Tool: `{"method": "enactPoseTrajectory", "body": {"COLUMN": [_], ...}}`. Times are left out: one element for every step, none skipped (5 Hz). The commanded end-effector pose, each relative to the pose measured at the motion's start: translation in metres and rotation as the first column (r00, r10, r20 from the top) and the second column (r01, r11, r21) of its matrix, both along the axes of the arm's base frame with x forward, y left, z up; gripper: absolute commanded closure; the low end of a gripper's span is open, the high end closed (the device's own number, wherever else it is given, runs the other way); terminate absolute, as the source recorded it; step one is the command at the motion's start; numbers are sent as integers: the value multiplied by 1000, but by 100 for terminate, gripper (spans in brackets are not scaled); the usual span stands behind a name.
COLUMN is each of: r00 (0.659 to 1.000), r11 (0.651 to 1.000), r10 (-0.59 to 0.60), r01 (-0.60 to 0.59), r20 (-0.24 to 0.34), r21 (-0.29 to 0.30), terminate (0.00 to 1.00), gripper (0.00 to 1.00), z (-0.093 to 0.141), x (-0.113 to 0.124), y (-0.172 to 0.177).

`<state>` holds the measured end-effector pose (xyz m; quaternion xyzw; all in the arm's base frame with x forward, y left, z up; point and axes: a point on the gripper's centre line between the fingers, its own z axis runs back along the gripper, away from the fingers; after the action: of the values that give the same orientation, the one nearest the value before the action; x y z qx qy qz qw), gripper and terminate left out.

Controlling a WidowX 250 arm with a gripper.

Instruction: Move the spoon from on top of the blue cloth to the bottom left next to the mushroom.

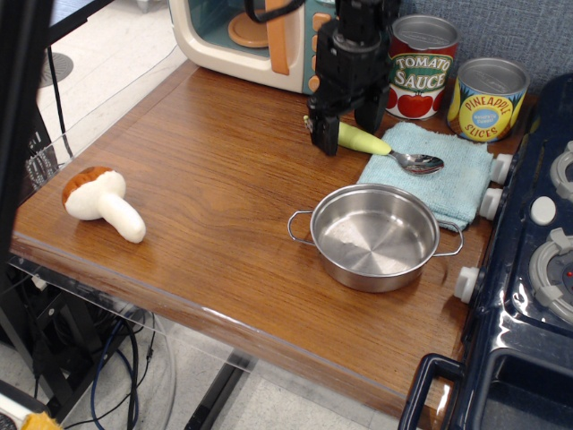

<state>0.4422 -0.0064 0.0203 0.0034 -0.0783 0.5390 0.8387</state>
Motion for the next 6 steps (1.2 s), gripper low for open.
{"method": "enactPoseTrajectory", "body": {"r00": [997,998,997,996,994,992], "r11": [998,998,999,998,998,999], "r10": [25,14,10,-28,-46,-50], "r01": [-29,-18,-14,23,41,49], "r20": [71,68,78,82,100,118], "r21": [50,57,48,55,49,9], "terminate": [0,0,0,0,0,0], "gripper": [100,100,100,100,100,100], "z": [13,14,21,29,42,55], "x": [12,10,10,14,18,21], "y": [1,2,4,4,3,-2]}}
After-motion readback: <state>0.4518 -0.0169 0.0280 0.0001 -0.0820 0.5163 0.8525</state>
